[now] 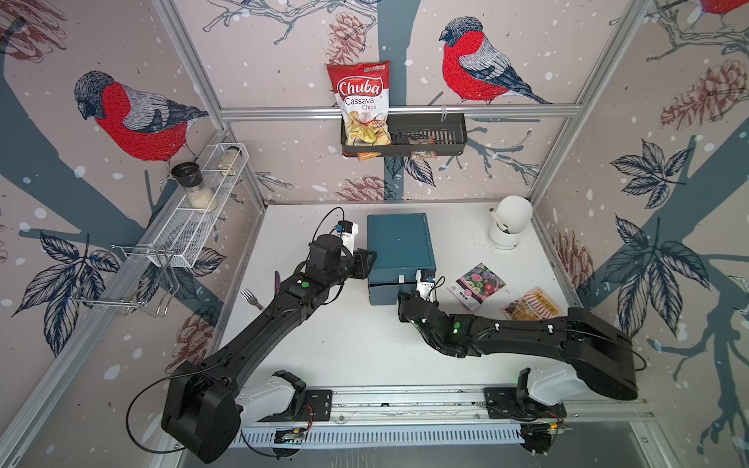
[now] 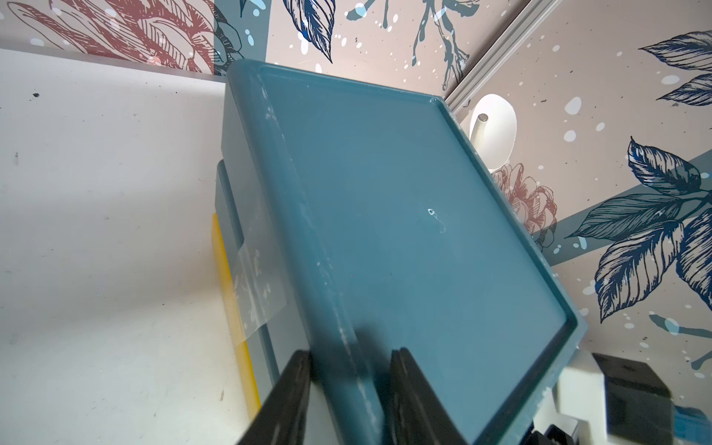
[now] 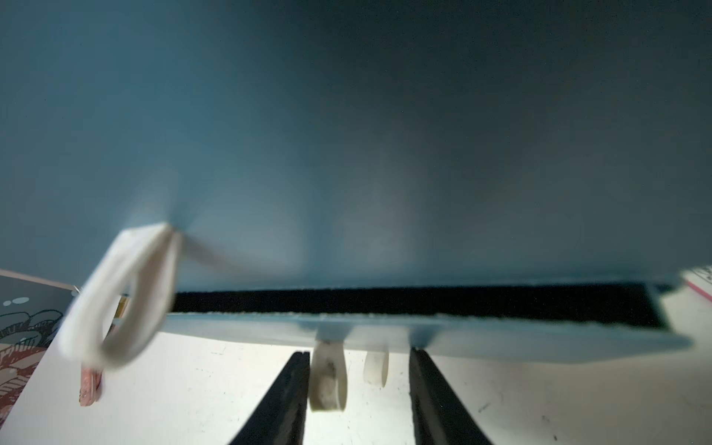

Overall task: Take the seed bags out of the drawer
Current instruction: Close the drawer in the storage box.

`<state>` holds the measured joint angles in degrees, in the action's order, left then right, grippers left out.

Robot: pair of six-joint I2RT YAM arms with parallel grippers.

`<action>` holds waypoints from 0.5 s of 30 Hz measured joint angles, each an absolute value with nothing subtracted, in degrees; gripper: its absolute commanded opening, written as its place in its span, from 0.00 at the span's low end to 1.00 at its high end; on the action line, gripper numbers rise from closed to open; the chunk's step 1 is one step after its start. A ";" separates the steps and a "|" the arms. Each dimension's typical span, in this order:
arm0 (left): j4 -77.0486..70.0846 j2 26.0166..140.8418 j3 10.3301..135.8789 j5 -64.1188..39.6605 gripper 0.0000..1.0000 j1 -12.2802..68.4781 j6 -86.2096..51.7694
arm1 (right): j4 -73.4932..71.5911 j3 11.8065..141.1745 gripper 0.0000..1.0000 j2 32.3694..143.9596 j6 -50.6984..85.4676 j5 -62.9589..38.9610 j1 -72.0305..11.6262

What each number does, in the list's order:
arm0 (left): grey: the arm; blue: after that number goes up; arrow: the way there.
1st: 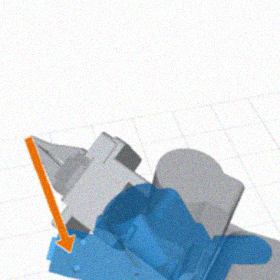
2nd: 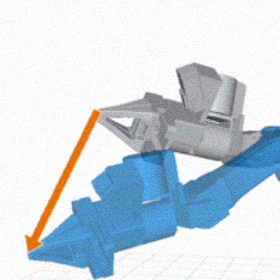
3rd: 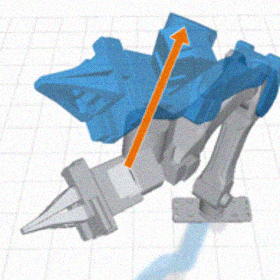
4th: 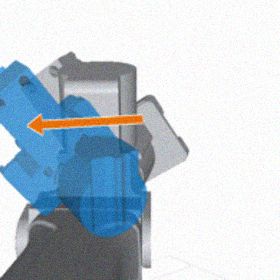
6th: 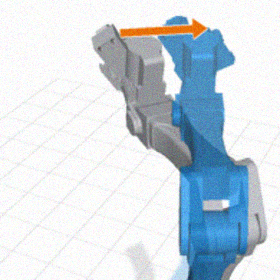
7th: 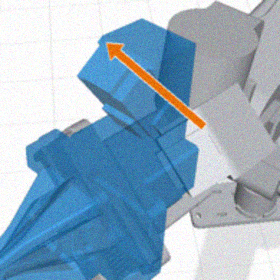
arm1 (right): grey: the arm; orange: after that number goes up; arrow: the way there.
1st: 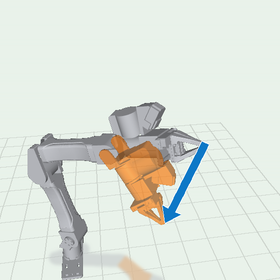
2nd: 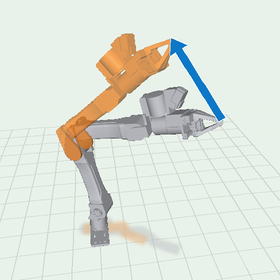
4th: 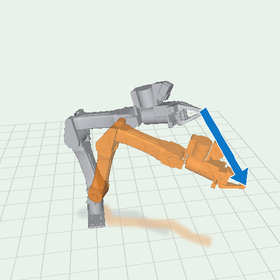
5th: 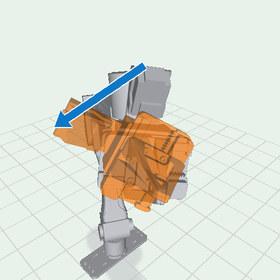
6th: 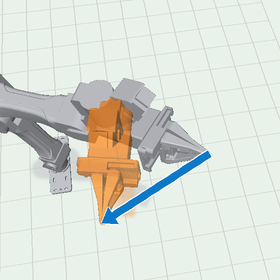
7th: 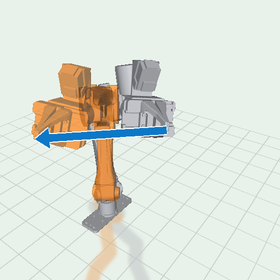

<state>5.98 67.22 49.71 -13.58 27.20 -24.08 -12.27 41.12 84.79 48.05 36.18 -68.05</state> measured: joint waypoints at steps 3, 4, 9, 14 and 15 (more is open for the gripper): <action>5.15 67.05 49.19 -13.67 0.37 27.24 -24.16 | -14.28 40.25 0.47 84.79 47.44 35.92 -67.31; 4.99 66.83 49.01 -13.69 0.37 27.24 -24.18 | -14.72 40.16 0.47 84.84 47.24 35.83 -67.09; 4.45 66.24 48.21 -13.56 0.37 27.24 -24.16 | -16.51 40.05 0.51 85.52 46.63 35.53 -66.52; 3.29 65.71 47.09 -13.56 0.37 27.24 -24.08 | -16.78 40.05 0.61 86.50 46.63 35.57 -66.48; 3.07 65.65 46.94 -13.56 0.37 27.24 -24.08 | -16.78 40.05 0.63 86.65 46.65 35.57 -66.48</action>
